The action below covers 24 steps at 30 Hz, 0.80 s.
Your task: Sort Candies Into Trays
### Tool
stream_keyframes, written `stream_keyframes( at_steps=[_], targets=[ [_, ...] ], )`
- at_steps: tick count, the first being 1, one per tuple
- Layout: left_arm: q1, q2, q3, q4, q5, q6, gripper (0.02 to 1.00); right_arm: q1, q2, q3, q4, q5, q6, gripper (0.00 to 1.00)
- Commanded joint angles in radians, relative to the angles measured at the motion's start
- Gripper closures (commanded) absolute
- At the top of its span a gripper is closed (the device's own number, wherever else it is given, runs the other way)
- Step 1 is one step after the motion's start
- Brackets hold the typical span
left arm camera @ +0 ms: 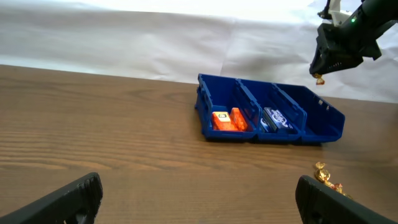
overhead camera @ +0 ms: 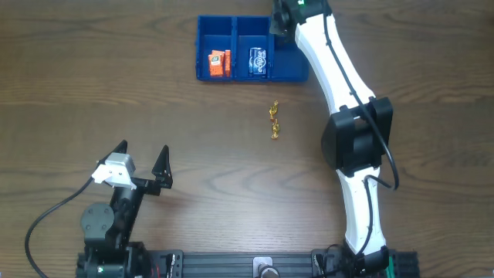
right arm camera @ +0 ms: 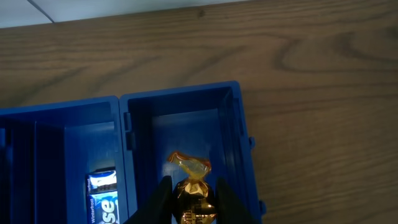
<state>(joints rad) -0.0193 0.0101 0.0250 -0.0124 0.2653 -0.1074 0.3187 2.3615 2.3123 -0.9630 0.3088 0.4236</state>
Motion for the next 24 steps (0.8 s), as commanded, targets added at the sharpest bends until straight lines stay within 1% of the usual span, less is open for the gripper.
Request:
stream_keyframes(
  at_steps=[1, 4, 5, 6, 8, 9, 10, 14, 20, 24],
  targets=[
    [0.006, -0.006, -0.021, -0.036, 0.039, -0.005, 0.020, -0.011, 0.024, 0.004, 0.011, 0.012, -0.014, 0.838],
    [0.006, -0.006, -0.020, -0.036, 0.039, -0.005, 0.020, -0.011, 0.024, 0.004, 0.018, 0.012, -0.013, 0.825],
    [0.006, -0.006, -0.020, -0.036, 0.039, -0.005, 0.020, -0.011, 0.024, 0.004, 0.019, 0.012, -0.013, 0.785],
    [0.006, -0.006, -0.021, -0.036, 0.039, -0.005, 0.020, -0.011, 0.024, 0.004, 0.021, 0.012, -0.013, 0.709],
    [0.006, -0.006, -0.020, -0.036, 0.040, -0.005, 0.020, -0.011, 0.024, 0.004, 0.024, 0.012, -0.014, 0.395],
    [0.006, -0.006, -0.020, -0.036, 0.039, -0.005, 0.020, -0.011, 0.024, 0.004, 0.024, 0.012, -0.014, 0.279],
    [0.006, -0.006, -0.020, -0.036, 0.039, -0.005, 0.023, -0.011, 0.024, 0.004, 0.023, 0.012, -0.014, 0.222],
    [0.006, -0.006, -0.021, -0.036, 0.039, -0.005, 0.023, -0.011, 0.021, 0.010, 0.002, 0.012, -0.014, 0.049],
    [0.006, -0.006, -0.021, -0.036, 0.039, -0.005, 0.020, 0.009, -0.042, 0.027, -0.061, 0.012, -0.013, 0.012],
    [0.006, -0.006, -0.020, -0.036, 0.039, -0.005, 0.020, 0.057, -0.146, 0.027, -0.166, 0.011, -0.005, 0.003]
  ],
)
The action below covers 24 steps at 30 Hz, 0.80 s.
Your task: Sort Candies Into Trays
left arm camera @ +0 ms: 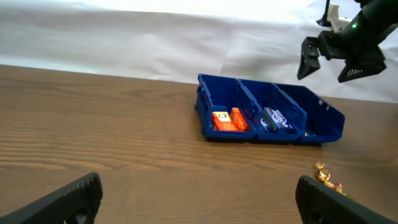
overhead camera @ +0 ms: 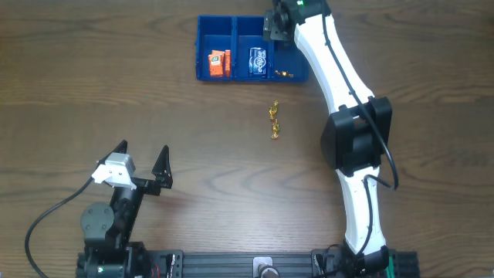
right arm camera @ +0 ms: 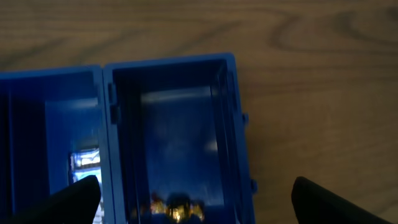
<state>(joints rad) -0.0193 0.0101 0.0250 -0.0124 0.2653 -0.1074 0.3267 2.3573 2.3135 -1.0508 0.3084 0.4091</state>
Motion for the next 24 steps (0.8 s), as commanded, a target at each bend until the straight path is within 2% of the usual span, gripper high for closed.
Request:
stream_keyframes(
  at_steps=[1, 4, 6, 9, 15, 20, 24],
  targets=[
    [0.006, -0.006, -0.020, -0.036, 0.039, -0.005, 0.020, 0.064, -0.164, 0.026, -0.112, 0.011, 0.018, 0.003],
    [0.006, -0.006, -0.020, -0.036, 0.039, -0.004, 0.020, 0.120, -0.220, 0.025, -0.254, 0.004, 0.075, 0.003],
    [0.006, -0.006, -0.021, -0.036, 0.039, -0.005, 0.020, 0.176, -0.232, 0.025, -0.397, -0.005, 0.154, 0.003],
    [0.006, -0.006, -0.020, -0.036, 0.039, -0.005, 0.020, 0.225, -0.232, -0.028, -0.455, -0.053, 0.190, 0.007],
    [0.006, -0.006, -0.020, -0.036, 0.039, -0.005, 0.023, 0.256, -0.232, -0.238, -0.330, -0.137, 0.193, 0.005],
    [0.006, -0.006, -0.021, -0.036, 0.039, -0.005, 0.020, 0.239, -0.232, -0.425, -0.187, -0.201, 0.193, 0.005],
    [0.006, -0.006, -0.020, -0.036, 0.039, -0.005, 0.023, 0.214, -0.232, -0.521, -0.116, -0.222, 0.193, 0.005]
  ],
)
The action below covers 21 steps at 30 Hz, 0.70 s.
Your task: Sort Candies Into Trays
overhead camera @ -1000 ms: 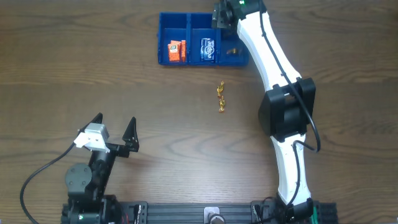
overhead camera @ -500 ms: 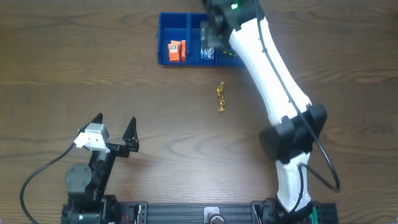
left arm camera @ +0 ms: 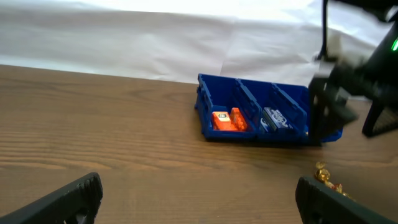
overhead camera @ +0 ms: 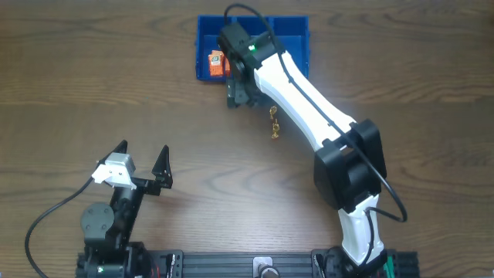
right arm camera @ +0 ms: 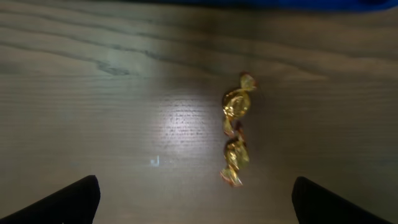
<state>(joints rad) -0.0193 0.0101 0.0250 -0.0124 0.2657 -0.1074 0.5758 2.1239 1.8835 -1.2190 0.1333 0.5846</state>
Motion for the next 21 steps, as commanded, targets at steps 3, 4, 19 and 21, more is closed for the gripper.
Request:
stream_keyframes(
  at_steps=[3, 4, 19, 21],
  targets=[
    [0.006, -0.006, -0.021, -0.036, 0.039, -0.005, 0.020, -0.056, 0.002, -0.146, 0.082, -0.048, 0.018, 0.005],
    [0.006, -0.006, -0.021, -0.036, 0.039, -0.005, 0.023, -0.061, 0.002, -0.163, 0.090, -0.052, 0.018, 0.005],
    [0.006, -0.006, -0.021, -0.036, 0.039, -0.005, 0.020, -0.070, 0.002, -0.281, 0.105, -0.141, 0.014, 0.009],
    [0.006, -0.006, -0.020, -0.036, 0.039, -0.005, 0.020, -0.074, 0.002, -0.298, 0.126, -0.155, 0.012, 0.012]
  ],
)
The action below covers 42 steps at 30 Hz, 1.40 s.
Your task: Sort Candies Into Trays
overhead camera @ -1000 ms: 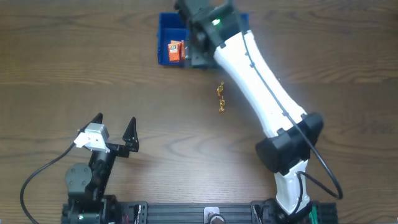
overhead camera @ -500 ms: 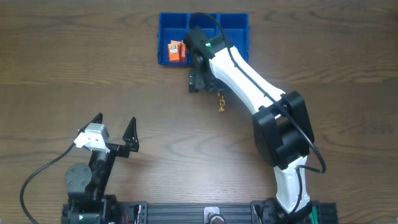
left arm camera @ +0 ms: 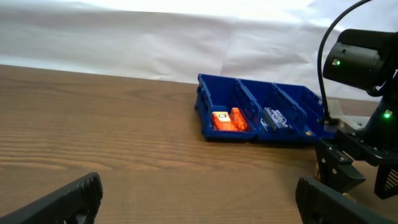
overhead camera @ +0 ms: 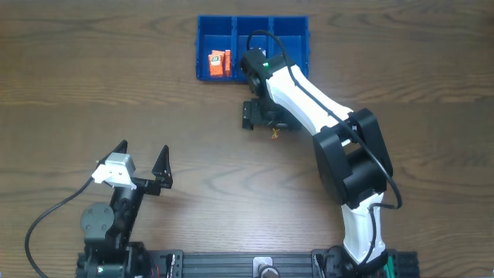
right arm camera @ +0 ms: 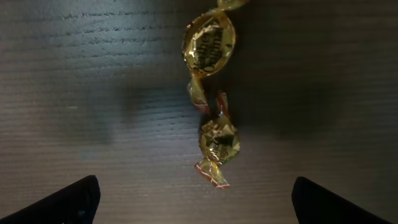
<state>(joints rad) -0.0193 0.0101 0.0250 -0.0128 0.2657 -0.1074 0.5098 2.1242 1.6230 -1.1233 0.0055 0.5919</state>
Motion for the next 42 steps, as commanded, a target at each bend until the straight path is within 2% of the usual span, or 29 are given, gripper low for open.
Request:
stream_keyframes(
  at_steps=[1, 9, 16, 24, 37, 42],
  targets=[
    [0.006, -0.006, -0.021, -0.036, 0.039, -0.005, 0.020, -0.011, 0.001, -0.048, 0.045, -0.031, 0.003, 0.014],
    [0.006, -0.006, -0.021, -0.036, 0.039, -0.005, 0.020, -0.034, 0.001, -0.079, 0.109, -0.025, 0.003, 0.082],
    [0.006, -0.006, -0.021, -0.036, 0.039, -0.005, 0.020, -0.034, 0.002, -0.080, 0.118, -0.018, 0.003, 0.261],
    [0.006, -0.006, -0.020, -0.036, 0.039, -0.004, 0.020, -0.039, 0.002, -0.106, 0.145, -0.015, 0.003, 0.345],
    [0.006, -0.006, -0.020, -0.036, 0.039, -0.005, 0.020, -0.041, 0.002, -0.112, 0.154, -0.007, 0.003, 0.579],
    [0.006, -0.006, -0.020, -0.036, 0.039, -0.005, 0.020, -0.041, 0.002, -0.114, 0.153, -0.002, 0.003, 0.627]
  ],
)
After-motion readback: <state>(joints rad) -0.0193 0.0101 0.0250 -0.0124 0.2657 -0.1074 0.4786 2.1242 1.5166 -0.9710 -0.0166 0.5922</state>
